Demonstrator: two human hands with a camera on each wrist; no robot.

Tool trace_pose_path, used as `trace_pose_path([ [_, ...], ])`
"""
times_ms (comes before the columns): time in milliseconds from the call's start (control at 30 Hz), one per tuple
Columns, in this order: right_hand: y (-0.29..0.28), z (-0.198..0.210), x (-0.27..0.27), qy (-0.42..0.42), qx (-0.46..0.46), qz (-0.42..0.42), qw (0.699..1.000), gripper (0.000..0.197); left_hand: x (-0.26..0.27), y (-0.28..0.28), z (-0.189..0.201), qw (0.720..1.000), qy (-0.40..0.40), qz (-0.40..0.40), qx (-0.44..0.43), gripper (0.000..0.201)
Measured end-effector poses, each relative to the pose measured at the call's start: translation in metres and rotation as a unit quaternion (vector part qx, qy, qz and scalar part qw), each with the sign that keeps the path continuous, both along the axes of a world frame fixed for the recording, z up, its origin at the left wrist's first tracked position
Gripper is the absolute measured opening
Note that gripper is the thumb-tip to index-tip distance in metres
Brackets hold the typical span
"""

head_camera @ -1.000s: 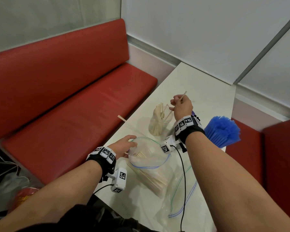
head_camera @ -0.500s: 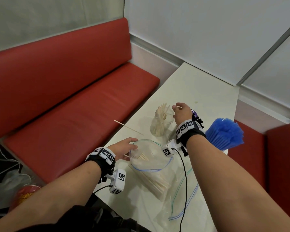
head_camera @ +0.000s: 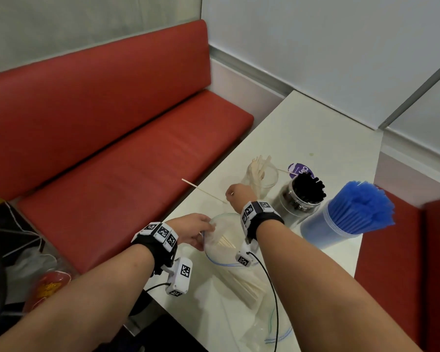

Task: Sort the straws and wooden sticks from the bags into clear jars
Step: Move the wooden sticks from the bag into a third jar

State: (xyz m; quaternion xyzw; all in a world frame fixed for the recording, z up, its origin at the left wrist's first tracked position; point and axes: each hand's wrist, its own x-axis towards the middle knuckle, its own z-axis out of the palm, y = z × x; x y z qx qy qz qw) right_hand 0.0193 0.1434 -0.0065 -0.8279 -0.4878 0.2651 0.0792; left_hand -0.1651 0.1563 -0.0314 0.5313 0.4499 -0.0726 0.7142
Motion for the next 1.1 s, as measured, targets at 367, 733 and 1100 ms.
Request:
trace_pose_path([
  [367,0.045,-0.078,-0.016,-0.125,-0.087,0.08,0.985,0.031,-0.024,0.009,-0.025,0.995,-0.021,-0.062,-0.075,0.031],
  [733,0.047,-0.087,-0.008,-0.044,-0.119,0.046,0.991,0.027,0.003,0.041,-0.019,0.989,0.019,-0.129,-0.064,0.04],
  [1100,0.017,0.023,0.034,0.26,0.216,-0.117,0.934,0.007,0.116,0.135,0.048,0.933,0.16,-0.248,0.204,0.036],
])
